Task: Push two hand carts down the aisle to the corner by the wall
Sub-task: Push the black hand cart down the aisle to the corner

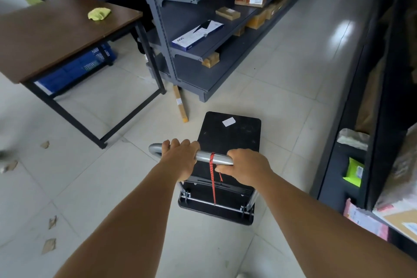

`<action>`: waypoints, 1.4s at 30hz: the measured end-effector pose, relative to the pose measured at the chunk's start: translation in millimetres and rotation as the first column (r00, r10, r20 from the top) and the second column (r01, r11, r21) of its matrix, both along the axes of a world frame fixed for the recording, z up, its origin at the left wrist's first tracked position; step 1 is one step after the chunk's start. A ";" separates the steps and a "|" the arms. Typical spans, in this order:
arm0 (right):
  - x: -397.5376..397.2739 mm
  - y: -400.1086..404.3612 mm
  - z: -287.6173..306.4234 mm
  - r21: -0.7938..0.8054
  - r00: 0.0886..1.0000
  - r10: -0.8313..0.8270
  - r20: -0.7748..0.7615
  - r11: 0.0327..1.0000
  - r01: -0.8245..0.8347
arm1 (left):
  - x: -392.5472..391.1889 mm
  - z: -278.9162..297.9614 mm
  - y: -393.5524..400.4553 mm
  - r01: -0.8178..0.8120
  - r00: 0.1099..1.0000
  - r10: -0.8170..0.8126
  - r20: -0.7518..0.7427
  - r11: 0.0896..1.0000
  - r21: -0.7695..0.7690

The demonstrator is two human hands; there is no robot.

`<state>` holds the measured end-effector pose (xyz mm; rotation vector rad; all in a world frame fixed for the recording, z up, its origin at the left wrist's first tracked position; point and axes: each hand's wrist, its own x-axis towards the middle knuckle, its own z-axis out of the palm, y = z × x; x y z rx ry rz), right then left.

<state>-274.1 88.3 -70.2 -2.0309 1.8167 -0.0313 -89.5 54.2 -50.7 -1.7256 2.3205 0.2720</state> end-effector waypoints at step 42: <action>-224.6 -417.6 1.6 -0.005 0.823 -0.556 -0.114 0.829 0.559 | -261.6 0.5 -493.7 0.452 0.891 -0.448 -0.077 0.891 0.039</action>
